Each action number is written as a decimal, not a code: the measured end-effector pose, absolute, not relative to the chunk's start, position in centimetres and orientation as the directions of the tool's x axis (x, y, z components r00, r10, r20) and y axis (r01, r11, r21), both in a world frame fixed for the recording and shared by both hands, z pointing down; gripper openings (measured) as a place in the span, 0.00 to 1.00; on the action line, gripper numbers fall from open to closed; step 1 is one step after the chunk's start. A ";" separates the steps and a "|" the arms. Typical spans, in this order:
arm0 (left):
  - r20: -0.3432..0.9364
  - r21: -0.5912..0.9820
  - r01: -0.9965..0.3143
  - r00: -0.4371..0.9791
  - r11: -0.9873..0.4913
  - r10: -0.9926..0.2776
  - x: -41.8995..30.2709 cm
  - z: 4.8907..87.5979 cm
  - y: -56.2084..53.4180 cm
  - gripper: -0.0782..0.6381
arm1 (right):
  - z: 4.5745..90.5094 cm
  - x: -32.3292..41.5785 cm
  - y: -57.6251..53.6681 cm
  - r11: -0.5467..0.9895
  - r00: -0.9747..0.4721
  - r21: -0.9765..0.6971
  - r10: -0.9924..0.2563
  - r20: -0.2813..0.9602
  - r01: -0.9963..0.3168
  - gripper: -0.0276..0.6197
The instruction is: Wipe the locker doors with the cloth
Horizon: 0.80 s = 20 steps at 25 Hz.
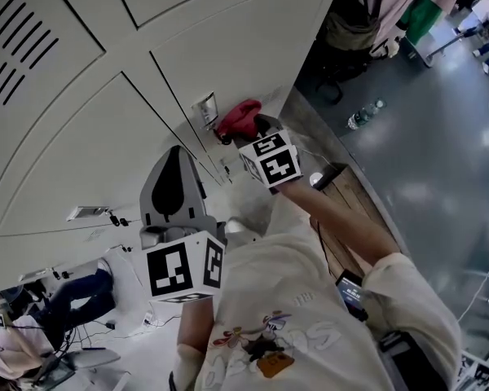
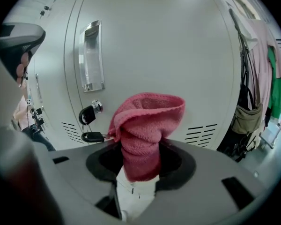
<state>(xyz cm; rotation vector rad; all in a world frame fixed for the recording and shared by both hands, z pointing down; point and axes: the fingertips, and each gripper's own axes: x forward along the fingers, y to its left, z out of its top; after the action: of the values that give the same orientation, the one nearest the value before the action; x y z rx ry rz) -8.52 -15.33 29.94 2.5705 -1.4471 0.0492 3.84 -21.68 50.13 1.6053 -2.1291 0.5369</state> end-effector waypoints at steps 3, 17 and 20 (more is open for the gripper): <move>0.121 0.150 -0.847 0.528 -0.510 -0.840 -8.3 29.9 -15.3 0.12 | 49.3 4.2 -21.7 0.264 -0.262 -0.075 -0.803 0.535 -0.962 0.32; 0.116 0.154 -0.839 0.540 -0.522 -0.834 -8.3 29.8 -15.5 0.12 | 42.9 4.2 -21.8 0.301 -0.302 -0.082 -0.821 0.484 -0.950 0.32; 0.118 0.158 -0.838 0.541 -0.522 -0.833 -8.3 29.9 -15.5 0.12 | 41.9 3.8 -21.7 0.311 -0.304 -0.066 -0.828 0.471 -0.948 0.32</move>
<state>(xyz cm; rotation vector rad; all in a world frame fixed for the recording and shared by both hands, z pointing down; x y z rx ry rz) -8.32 -15.45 29.88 2.5814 -1.4167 0.0413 3.81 -21.66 41.88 1.5906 -2.2331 0.4770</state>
